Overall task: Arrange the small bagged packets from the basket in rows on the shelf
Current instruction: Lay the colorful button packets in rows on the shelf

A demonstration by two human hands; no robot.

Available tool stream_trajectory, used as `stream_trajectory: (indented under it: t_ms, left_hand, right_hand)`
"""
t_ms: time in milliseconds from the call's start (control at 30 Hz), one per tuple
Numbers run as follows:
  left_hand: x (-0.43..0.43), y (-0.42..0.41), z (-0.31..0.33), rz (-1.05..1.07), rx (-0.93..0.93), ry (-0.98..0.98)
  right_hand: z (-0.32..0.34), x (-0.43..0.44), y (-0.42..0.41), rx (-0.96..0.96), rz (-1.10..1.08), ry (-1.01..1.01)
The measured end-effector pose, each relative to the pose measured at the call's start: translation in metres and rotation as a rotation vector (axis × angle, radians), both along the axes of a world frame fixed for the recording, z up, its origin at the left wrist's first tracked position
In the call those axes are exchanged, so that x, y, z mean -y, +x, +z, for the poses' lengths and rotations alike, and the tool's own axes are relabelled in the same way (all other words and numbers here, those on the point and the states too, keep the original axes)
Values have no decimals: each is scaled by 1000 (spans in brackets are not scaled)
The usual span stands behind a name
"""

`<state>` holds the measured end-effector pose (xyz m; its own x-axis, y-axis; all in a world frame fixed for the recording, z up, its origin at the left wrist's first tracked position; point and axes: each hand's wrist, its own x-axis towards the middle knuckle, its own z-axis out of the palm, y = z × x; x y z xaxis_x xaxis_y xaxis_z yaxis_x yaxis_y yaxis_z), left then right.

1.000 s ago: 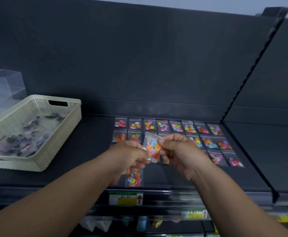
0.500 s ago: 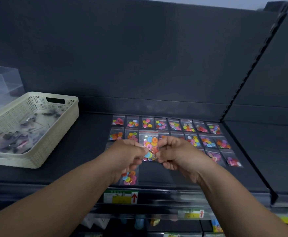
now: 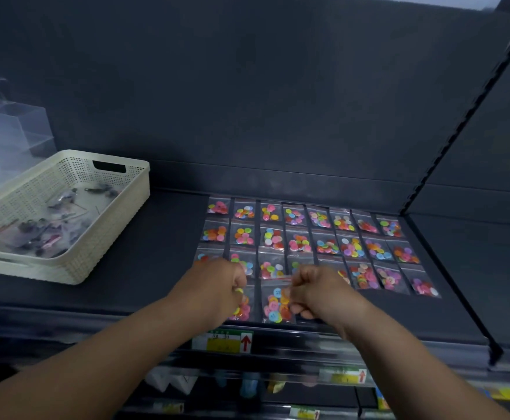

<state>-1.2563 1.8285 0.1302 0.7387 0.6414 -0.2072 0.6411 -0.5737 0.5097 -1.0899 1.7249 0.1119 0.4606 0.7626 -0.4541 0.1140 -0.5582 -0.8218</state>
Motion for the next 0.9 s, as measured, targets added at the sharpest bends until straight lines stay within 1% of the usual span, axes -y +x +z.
stream_trajectory:
  t_ms: [100,233,300,400,467,533,667,767,833,900]
  left_hand:
    - [3,0,-4,-73,-20,71]
    - [2,-2,-7,-106,-36,113]
    - [2,-2,-7,-108,-42,115]
    - [1,-2,-8,-106,-61,113]
    - [1,-2,-9,-103,-69,109]
    - [0,-1,-10,-97,-72,100]
    - [0,0,-12,-91,-52,95]
    - [-2,-3,-12,-68,-25,99]
    - [-7,-7,-10,-15,23,151]
    - [-15,-17,-2,48,96,253]
  right_hand:
    - [-7,-1,1,166,46,-49]
    - [-6,-1,1,573,146,-129]
    - [-3,1,-1,679,177,-74]
    - [-4,3,-6,658,334,69]
    - [-7,4,-7,647,462,92]
    - [-6,3,-6,653,523,86]
    - [-2,-1,-3,676,577,59]
    - [4,-8,-3,712,525,90]
    - [10,-18,-4,791,505,144]
    - [17,-32,-10,887,526,224]
